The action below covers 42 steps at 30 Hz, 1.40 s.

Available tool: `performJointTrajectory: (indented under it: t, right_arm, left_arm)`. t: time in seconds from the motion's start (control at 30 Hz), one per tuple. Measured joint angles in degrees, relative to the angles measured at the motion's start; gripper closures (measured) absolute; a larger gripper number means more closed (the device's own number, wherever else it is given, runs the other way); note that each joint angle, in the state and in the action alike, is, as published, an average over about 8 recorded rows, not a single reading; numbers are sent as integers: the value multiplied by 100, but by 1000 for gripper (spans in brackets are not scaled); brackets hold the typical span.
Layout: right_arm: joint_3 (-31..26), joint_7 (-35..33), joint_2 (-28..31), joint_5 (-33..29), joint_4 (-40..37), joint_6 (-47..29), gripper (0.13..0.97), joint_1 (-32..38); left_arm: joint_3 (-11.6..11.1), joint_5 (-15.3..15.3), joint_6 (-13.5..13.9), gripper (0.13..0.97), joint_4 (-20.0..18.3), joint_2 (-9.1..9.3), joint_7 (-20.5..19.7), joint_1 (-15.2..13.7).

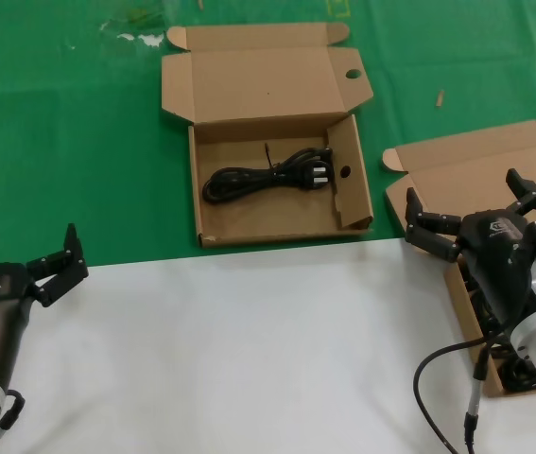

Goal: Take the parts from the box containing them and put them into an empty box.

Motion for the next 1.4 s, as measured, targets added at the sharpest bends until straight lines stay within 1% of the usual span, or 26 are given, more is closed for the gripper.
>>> performJointTrajectory:
  t: [1.4]
  right_arm:
    - [0,0,0,0,0,0,129,0]
  left_arm:
    - [0,0,0,132,0,0,0,0]
